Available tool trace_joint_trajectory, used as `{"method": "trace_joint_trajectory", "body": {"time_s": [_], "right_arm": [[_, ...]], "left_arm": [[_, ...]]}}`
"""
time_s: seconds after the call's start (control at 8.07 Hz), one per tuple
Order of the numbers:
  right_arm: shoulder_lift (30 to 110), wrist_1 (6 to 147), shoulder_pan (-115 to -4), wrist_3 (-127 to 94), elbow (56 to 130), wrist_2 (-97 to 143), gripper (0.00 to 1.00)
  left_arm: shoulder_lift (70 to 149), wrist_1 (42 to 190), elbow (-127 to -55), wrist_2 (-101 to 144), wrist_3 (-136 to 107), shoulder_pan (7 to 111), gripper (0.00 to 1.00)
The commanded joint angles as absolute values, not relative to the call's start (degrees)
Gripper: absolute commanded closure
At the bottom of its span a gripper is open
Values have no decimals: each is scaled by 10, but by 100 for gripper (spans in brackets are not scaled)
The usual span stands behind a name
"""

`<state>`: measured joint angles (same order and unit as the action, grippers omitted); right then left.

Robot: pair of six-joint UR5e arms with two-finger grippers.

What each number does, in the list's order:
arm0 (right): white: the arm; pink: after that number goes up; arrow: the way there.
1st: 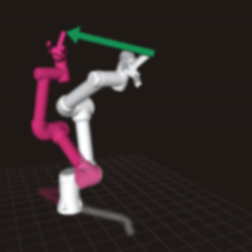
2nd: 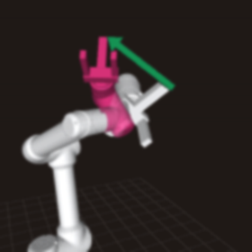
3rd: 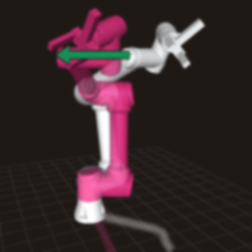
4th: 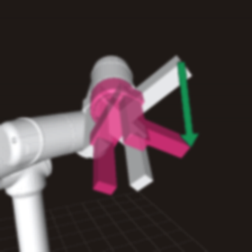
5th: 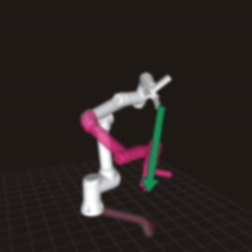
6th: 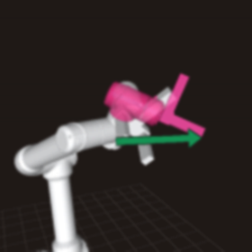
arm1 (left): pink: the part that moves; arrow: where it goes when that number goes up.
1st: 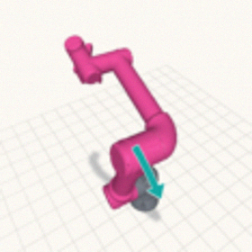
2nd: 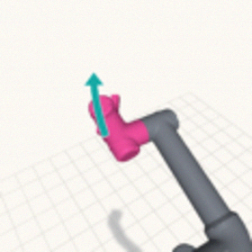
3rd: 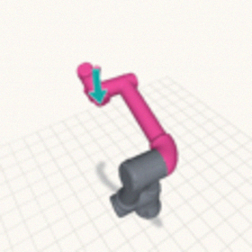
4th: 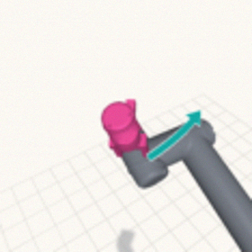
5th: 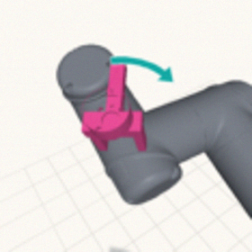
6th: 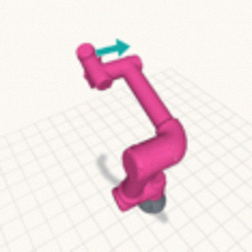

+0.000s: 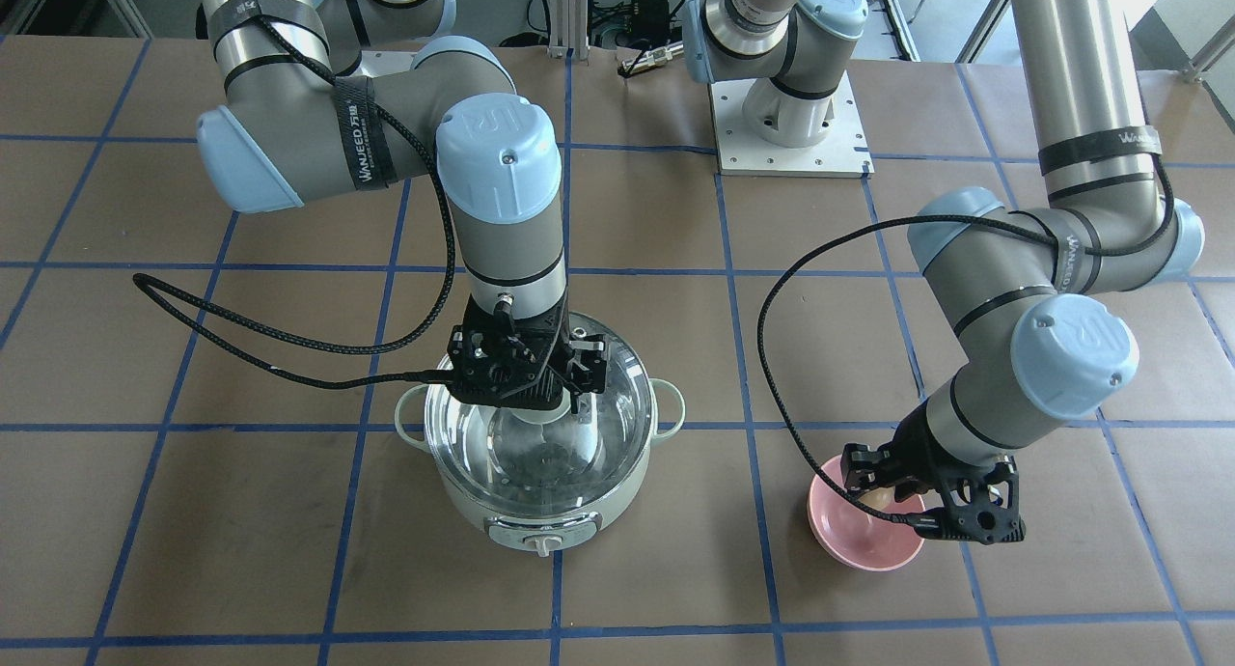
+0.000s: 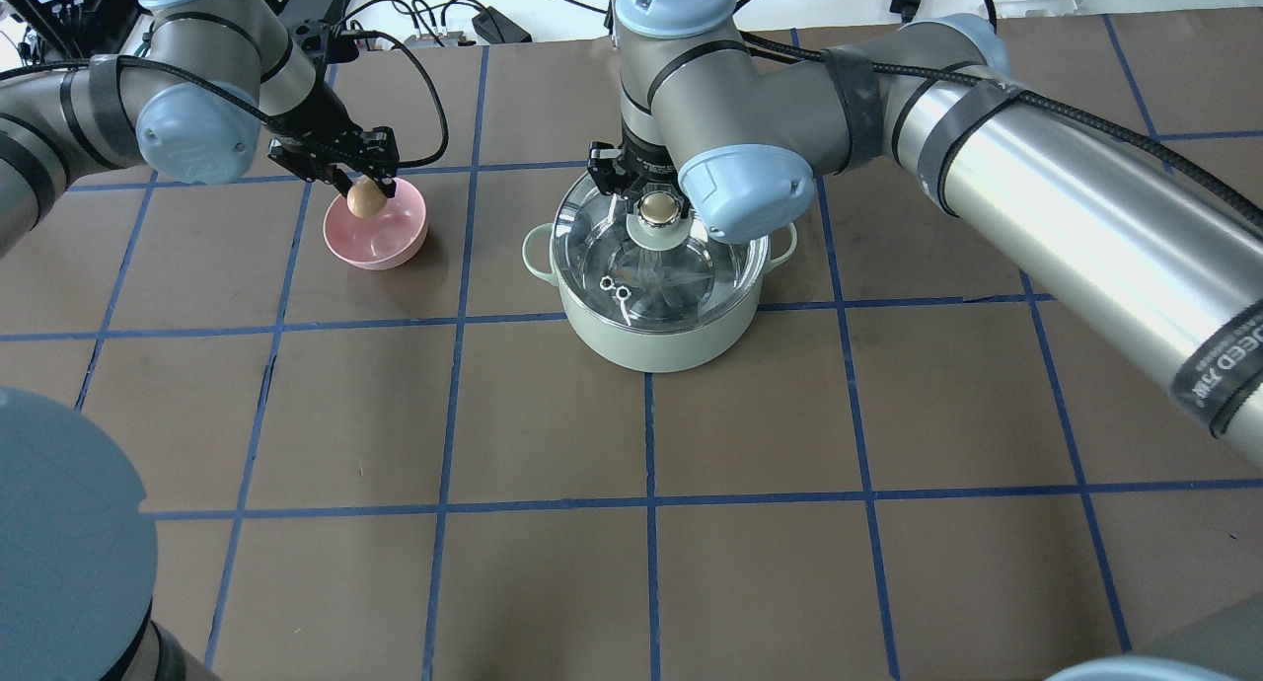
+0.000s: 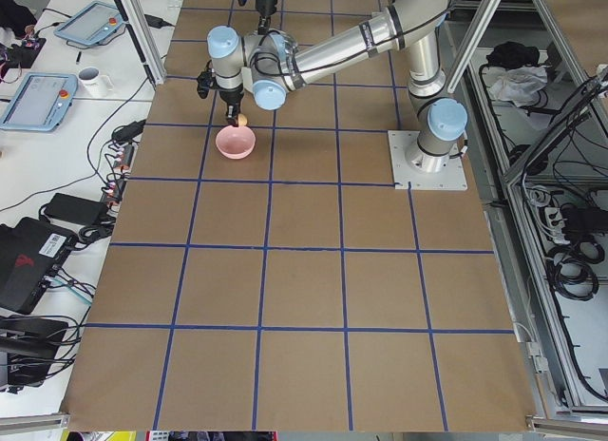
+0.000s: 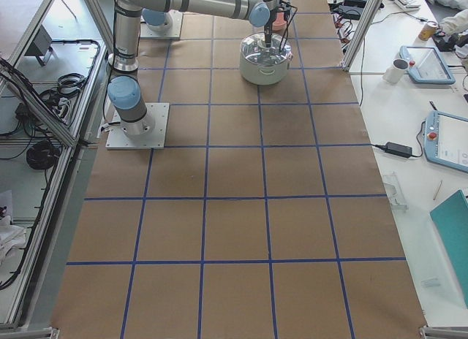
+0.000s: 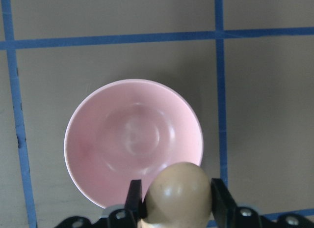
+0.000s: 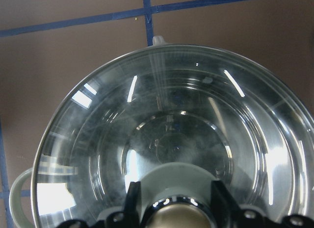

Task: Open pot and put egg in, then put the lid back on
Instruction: 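Lift the egg with the left gripper while the right gripper lifts the lid away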

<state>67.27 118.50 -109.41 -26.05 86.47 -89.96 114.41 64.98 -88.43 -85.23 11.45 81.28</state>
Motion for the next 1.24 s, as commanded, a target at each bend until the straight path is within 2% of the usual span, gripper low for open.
{"method": "trace_joint_trajectory", "body": {"time_s": [0.0,0.12,0.5,1.12], "right_arm": [[676,1156,-1093,-251,864,-899,89],[684,1135,-1093,-227,860,-904,96],[718,1100,-1075,-173,839,-916,97],[794,993,-891,58,824,-866,96]], "left_arm": [[1103,668,-884,-851,111,849,87],[1102,671,-884,-851,111,850,87],[1099,672,-884,-851,108,853,87],[1103,657,-882,-859,-70,965,87]]}}
